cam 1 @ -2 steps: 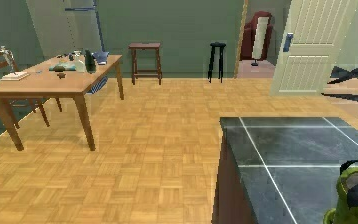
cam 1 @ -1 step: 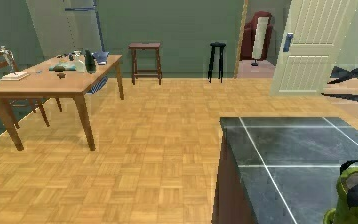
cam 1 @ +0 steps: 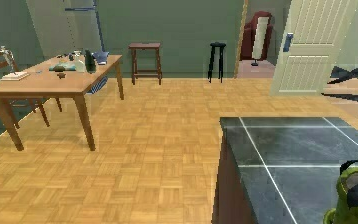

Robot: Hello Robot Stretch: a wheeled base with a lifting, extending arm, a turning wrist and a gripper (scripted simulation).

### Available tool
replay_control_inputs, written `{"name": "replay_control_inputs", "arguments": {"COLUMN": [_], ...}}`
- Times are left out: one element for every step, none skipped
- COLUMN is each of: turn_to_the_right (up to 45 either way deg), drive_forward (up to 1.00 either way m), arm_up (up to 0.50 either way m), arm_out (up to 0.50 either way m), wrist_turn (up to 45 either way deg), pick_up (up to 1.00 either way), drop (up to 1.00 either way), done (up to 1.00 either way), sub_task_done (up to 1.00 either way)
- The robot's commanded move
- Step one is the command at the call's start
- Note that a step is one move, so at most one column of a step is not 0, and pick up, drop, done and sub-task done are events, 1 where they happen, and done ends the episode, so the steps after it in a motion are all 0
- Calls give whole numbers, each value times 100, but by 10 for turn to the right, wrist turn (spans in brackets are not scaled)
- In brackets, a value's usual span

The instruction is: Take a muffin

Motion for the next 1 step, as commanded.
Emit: {"name": "replay_control_inputs", "arguments": {"turn_to_the_right": [0], "drive_forward": [0], "arm_up": [0], "arm_out": [0], "wrist_turn": [450], "pick_up": [0], "drop": [0], "done": [0], "sub_task_done": [0]}}
